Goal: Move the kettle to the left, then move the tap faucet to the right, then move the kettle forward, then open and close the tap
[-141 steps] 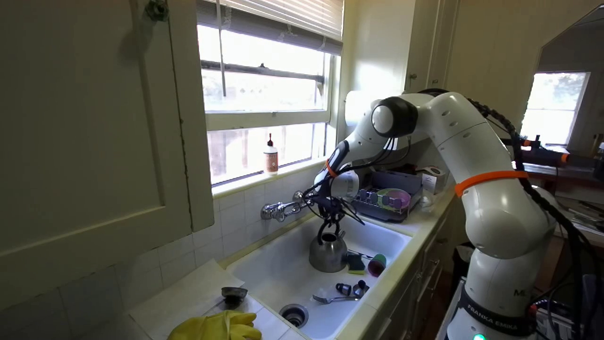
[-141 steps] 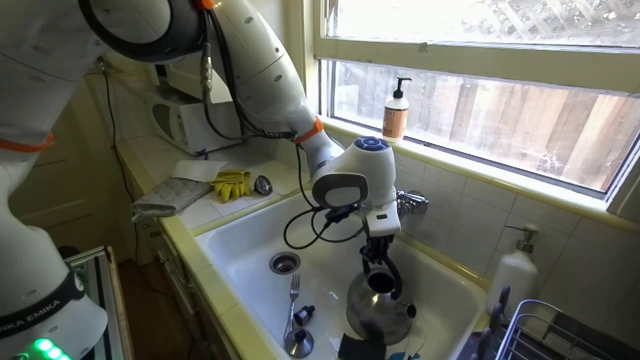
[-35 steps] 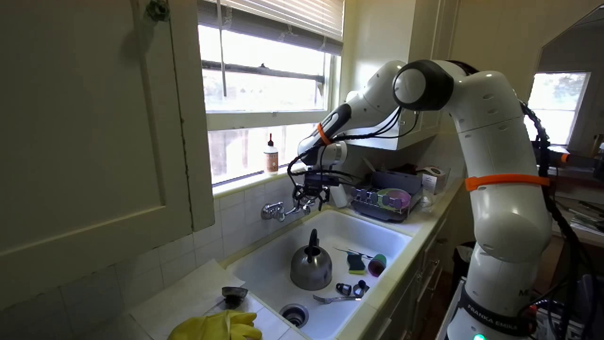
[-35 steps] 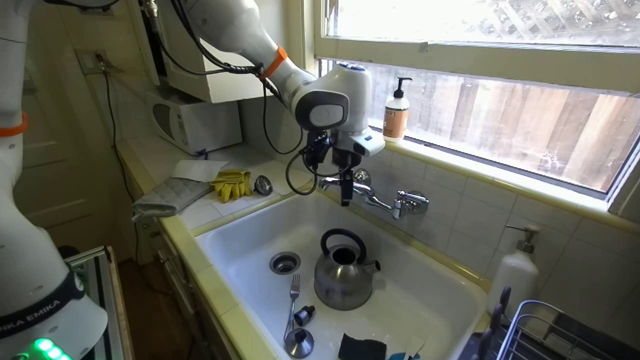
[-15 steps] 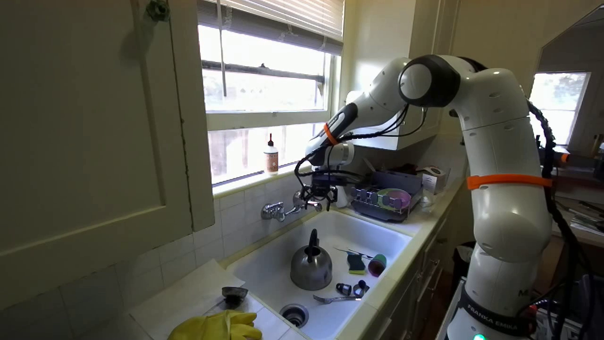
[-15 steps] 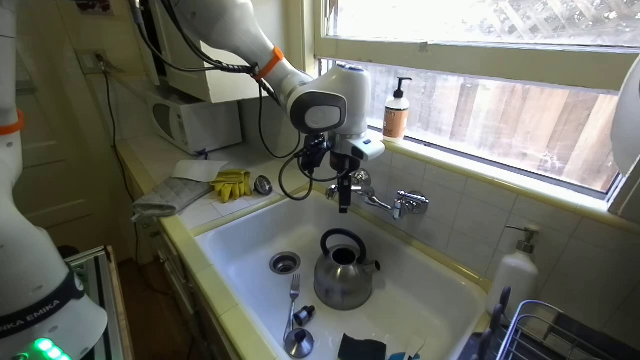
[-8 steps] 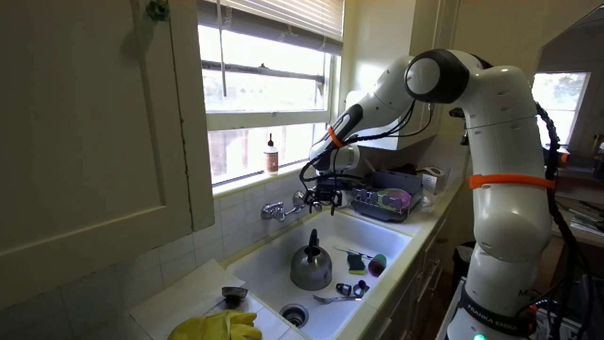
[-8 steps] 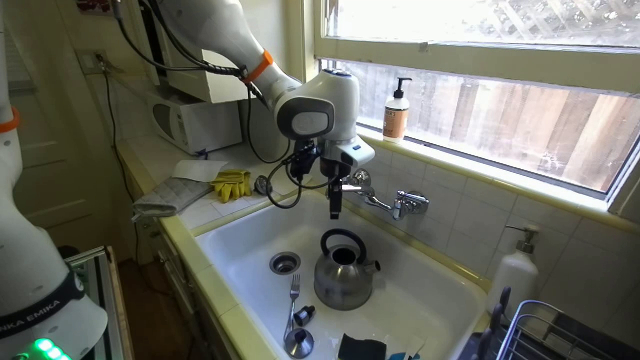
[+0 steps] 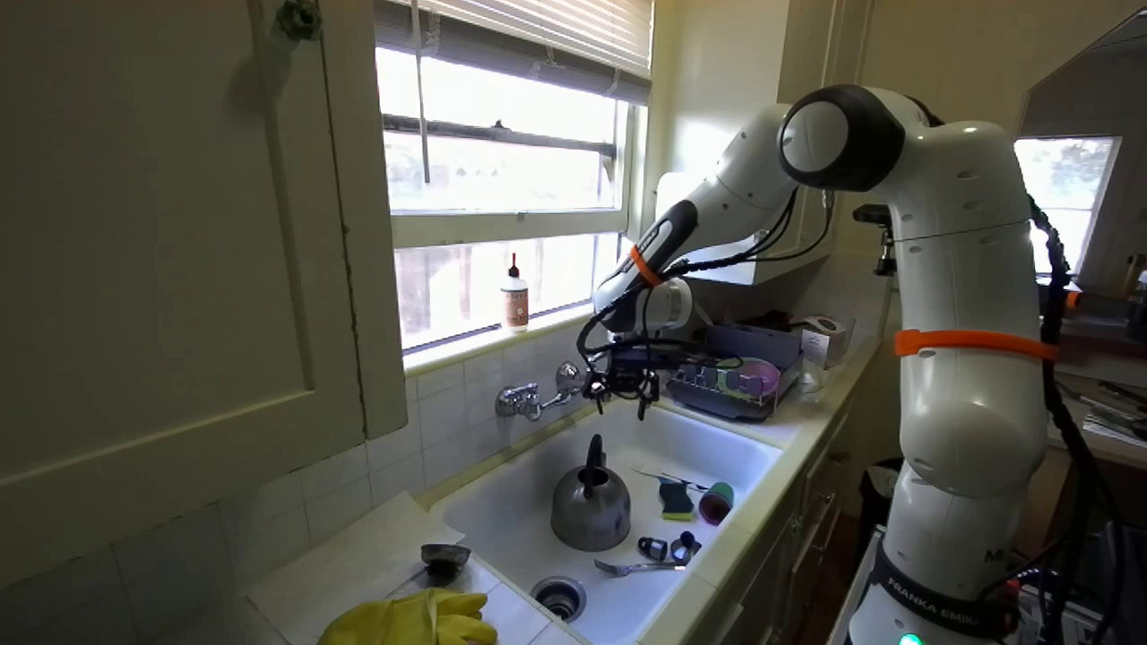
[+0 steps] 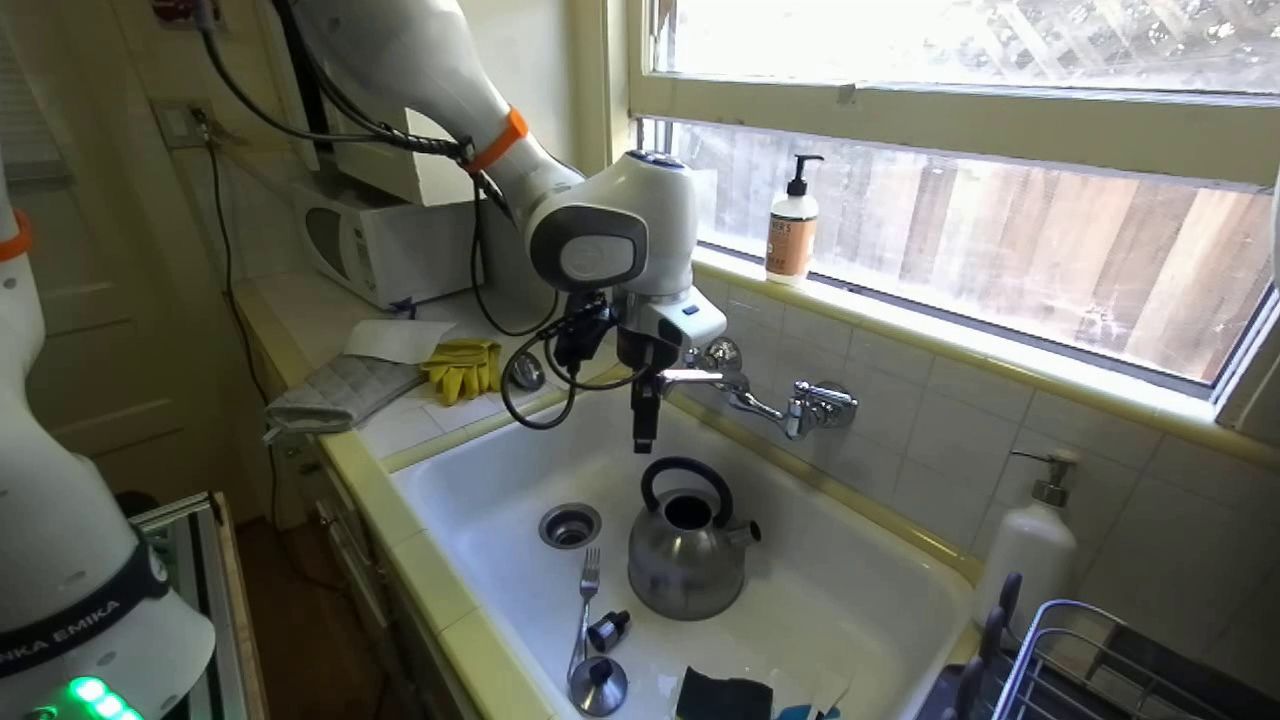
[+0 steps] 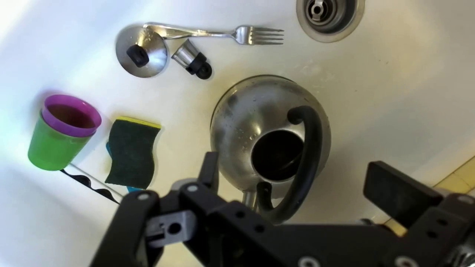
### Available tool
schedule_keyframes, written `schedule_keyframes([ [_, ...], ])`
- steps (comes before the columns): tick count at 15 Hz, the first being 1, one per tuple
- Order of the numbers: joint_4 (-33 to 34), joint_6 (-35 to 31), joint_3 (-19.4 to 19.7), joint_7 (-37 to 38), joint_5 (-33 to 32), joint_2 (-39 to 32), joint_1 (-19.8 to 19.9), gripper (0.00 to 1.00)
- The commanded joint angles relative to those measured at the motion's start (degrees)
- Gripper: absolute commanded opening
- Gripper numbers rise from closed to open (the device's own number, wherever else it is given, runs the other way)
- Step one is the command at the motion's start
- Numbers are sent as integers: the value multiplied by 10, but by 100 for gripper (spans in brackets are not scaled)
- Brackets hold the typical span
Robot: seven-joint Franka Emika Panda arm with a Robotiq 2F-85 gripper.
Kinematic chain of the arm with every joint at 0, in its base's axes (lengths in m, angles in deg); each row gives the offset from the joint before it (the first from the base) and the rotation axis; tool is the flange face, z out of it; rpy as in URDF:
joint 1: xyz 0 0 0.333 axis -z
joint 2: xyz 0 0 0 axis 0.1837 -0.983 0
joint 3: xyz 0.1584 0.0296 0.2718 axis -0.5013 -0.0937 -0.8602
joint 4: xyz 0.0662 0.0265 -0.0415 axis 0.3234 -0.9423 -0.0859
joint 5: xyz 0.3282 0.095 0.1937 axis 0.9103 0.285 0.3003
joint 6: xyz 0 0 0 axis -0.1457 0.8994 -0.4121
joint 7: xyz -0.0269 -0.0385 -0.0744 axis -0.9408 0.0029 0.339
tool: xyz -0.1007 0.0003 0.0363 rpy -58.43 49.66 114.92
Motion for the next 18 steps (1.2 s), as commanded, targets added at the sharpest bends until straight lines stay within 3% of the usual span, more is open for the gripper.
schedule_keyframes([
  [1, -28, -3, -9, -10, 16, 29, 10, 100],
  [6, -32, -29, -13, 32, 1, 13, -7, 100],
  [14, -36, -155, -20, 81, 9, -44, -28, 100],
  [18, -32, -150, -17, 75, 6, -51, -31, 100],
])
